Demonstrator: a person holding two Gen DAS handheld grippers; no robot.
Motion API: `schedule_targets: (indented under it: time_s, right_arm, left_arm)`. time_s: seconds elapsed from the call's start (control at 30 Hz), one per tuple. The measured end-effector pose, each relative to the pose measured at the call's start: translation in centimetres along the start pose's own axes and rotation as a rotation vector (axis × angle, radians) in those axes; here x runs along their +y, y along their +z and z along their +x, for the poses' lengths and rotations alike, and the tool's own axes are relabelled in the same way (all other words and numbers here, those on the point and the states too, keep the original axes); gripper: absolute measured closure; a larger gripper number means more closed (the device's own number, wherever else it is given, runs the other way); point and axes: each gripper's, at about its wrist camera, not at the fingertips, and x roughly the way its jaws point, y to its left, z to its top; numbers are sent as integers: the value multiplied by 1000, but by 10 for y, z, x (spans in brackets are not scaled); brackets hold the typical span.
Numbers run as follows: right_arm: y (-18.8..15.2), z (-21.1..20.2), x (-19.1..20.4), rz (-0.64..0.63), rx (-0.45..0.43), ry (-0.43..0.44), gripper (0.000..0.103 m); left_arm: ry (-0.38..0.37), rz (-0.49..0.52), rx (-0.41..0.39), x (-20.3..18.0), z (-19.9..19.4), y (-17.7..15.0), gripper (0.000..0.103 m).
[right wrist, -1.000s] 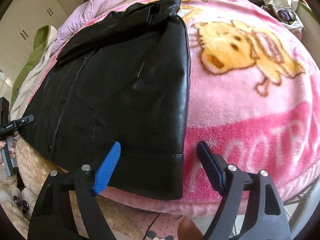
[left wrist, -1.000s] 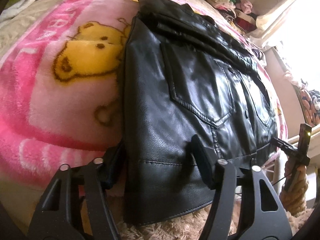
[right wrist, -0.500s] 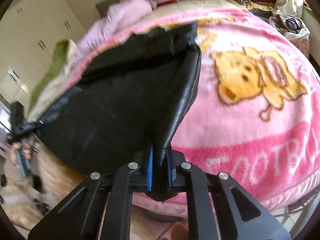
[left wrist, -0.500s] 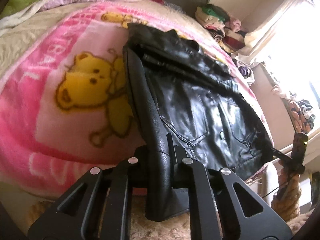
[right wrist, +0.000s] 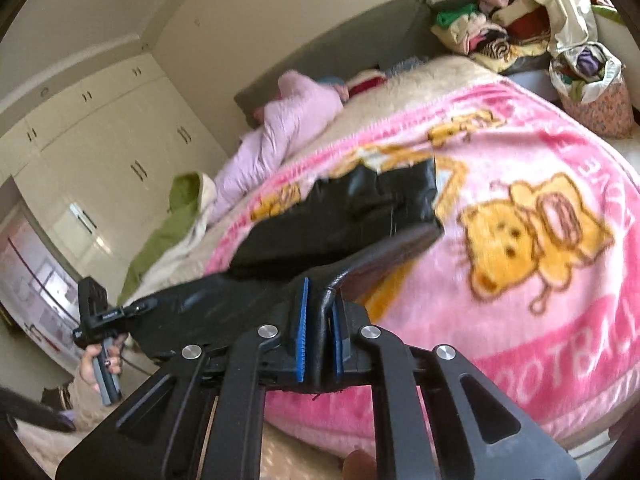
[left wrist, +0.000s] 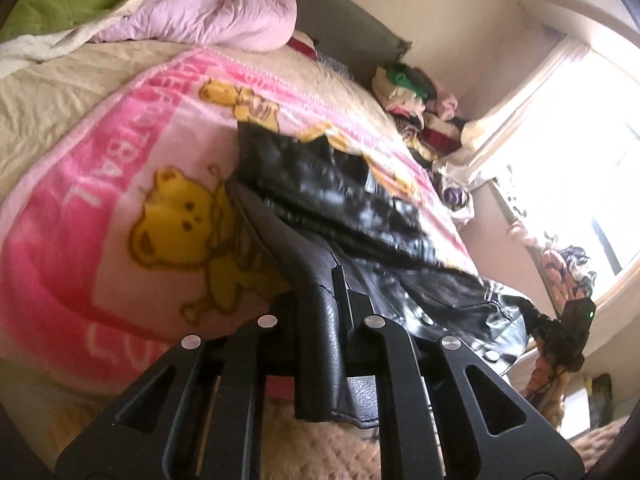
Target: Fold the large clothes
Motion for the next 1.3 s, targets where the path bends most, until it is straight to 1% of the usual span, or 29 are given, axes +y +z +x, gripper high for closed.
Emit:
schedule_targets:
  time_s: [0.1, 0.17, 0.33, 0.43, 0.57, 0.77, 1.1, 1.3]
  right_arm:
    - [14, 13, -9, 68, -31, 28, 94]
    - [26, 24, -17, 117, -60, 51, 94]
    - [58, 47, -30, 178, -105, 80, 94]
    - [76, 65, -31, 164, -111, 62, 94]
    - [93, 90, -35, 171, -99, 46, 94]
    - [112, 128, -41, 165, -73, -5, 94]
    - [119, 162, -57, 170, -58, -73, 93]
    - [121, 183, -65, 158, -49, -134, 93]
  left_arm:
    - [-13, -28, -6, 3, 8, 20, 97]
    - [-9, -27, -20, 1, 14, 34, 96]
    - [45, 9, -44, -12, 32, 68, 92]
    - [79, 30, -54, -19, 44, 84, 92]
    - [113, 20, -52, -16, 61, 105, 92]
    - [156, 21, -40, -11, 85, 122, 92]
    - [203, 14, -28, -5, 120, 139, 92]
    - [248, 21, -14, 2, 141, 143, 92]
